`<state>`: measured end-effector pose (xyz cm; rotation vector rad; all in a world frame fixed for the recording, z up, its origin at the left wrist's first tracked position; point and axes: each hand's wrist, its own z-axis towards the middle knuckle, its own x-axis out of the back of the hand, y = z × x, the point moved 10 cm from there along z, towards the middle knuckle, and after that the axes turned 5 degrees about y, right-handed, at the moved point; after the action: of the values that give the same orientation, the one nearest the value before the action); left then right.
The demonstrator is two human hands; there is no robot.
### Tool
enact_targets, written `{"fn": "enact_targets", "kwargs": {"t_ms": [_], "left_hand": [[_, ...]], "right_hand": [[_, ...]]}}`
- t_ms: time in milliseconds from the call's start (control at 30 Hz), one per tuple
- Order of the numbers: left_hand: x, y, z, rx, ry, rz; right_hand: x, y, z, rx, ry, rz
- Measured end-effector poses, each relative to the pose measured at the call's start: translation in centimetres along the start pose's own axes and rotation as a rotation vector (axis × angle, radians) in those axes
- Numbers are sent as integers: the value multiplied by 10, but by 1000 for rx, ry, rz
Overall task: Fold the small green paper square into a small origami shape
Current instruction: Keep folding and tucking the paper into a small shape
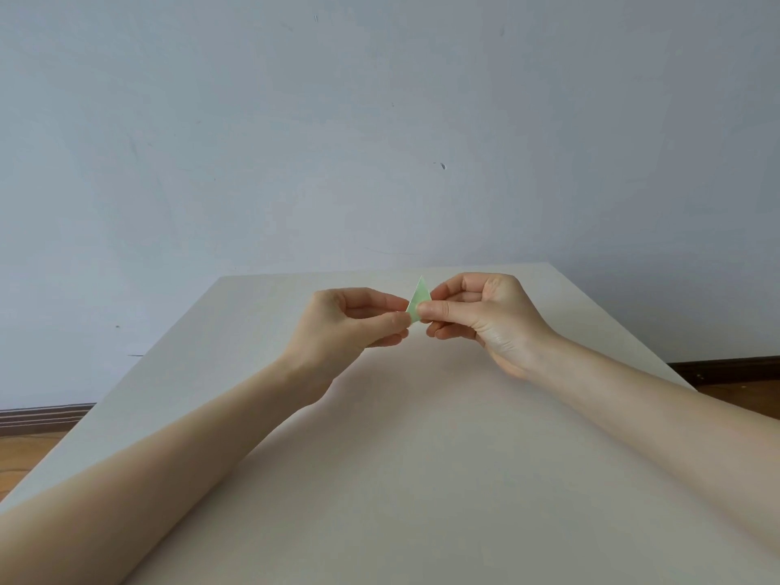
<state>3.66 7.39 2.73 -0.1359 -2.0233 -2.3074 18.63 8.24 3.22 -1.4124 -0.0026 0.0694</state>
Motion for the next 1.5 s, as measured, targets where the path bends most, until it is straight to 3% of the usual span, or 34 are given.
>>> {"fn": "enact_targets", "kwargs": {"t_ms": [367, 700, 1067, 1500], "left_hand": [[1, -6, 1, 40, 17, -1], [2, -1, -1, 25, 30, -19], [17, 6, -1, -79, 183, 65], [9, -1, 0, -8, 85, -6]], "right_hand": [[-10, -2, -3, 21, -81, -89], [-5, 2, 2, -16, -114, -20], [-9, 7, 1, -36, -118, 26], [-18, 1, -1, -7, -236, 135]]}}
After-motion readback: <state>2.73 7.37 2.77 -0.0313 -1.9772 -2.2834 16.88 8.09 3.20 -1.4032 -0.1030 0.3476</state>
